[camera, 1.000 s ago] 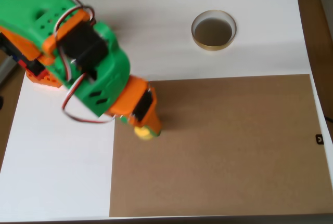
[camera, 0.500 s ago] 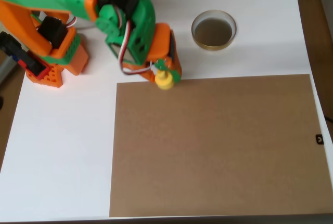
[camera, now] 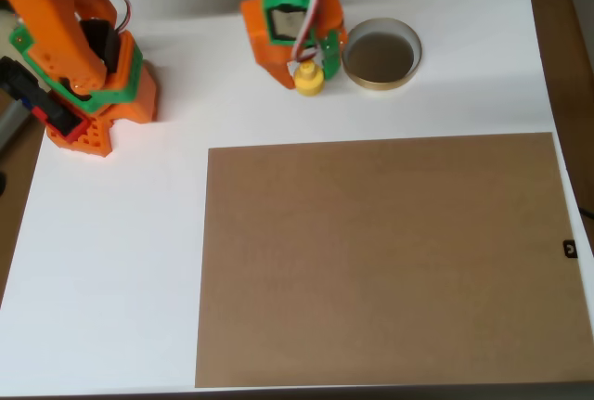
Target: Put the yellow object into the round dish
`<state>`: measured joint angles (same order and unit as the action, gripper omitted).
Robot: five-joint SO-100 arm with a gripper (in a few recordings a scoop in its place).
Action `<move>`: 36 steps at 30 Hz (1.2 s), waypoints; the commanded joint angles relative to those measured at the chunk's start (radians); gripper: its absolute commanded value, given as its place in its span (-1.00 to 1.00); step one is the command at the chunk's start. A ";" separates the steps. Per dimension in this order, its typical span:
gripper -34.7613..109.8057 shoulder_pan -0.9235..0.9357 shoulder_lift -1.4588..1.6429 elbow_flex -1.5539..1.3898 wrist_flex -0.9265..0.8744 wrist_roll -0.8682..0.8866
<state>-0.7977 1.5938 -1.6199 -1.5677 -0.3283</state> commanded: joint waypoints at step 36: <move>-0.53 -0.219 -0.443 0.525 0.061 0.077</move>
<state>-0.9986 1.1305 -1.1720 -1.5079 -0.2347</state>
